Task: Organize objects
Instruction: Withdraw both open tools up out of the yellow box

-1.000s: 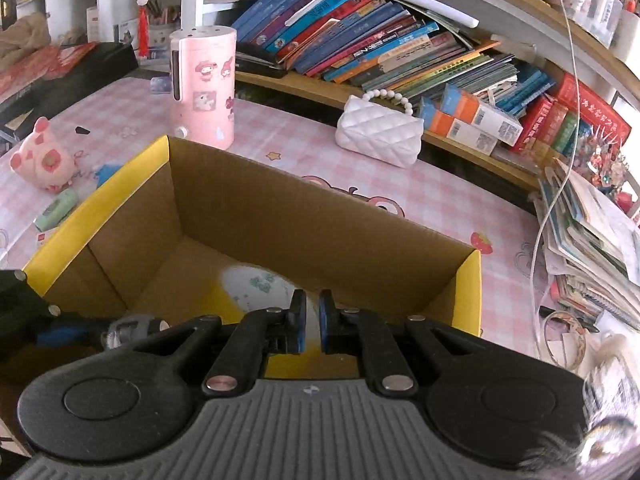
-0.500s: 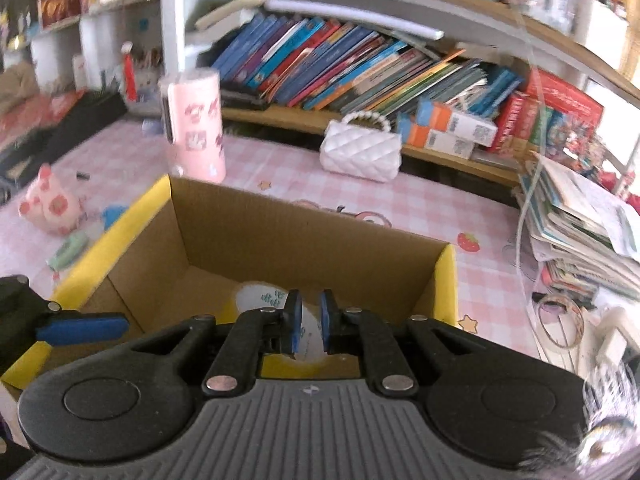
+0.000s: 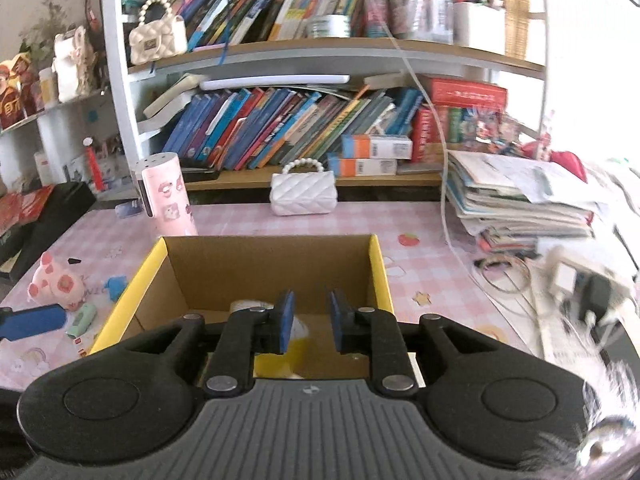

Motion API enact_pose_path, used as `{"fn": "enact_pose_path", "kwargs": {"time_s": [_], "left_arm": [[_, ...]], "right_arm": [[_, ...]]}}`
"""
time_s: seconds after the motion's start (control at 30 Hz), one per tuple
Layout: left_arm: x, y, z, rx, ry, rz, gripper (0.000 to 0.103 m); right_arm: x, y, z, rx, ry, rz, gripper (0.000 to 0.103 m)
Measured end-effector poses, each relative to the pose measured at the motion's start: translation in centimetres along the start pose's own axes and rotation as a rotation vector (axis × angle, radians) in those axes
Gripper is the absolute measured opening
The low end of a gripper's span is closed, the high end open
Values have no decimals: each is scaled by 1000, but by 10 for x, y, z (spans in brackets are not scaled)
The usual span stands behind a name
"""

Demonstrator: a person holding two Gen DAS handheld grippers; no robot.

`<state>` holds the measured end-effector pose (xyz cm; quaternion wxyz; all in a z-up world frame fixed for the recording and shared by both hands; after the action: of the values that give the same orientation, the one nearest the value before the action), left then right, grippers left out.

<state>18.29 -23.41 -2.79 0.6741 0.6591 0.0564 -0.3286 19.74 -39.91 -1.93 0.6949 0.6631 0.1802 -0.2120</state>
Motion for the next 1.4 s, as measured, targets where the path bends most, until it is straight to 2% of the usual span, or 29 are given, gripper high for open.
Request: {"fn": "enact_pose_path", "kwargs": {"time_s": [0.37, 0.77, 1.0, 1.4], "left_arm": [[-28, -39, -32, -21, 32, -46, 90], [-57, -86, -73, -64, 60, -141, 90], [-74, -106, -91, -74, 68, -181, 90], [-102, -123, -123, -84, 86, -202, 90]], "right_arm": [[-43, -48, -28, 72, -78, -28, 31], [-64, -108, -92, 69, -69, -150, 39], [-76, -125, -120, 68, -65, -178, 45], [-90, -136, -164, 50, -35, -194, 52]]}}
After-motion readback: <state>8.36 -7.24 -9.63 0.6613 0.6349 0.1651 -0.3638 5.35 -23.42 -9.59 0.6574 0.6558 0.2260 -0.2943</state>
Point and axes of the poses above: each gripper's, at about its wrist camera, not at the fingertips, and x roughly the way its jaws point, z to its right, y to its top, the point moved 10 cm from there along x, roughly the way its jaws point, and after that the axes turned 8 degrees about -x, right-handed, at the moved point
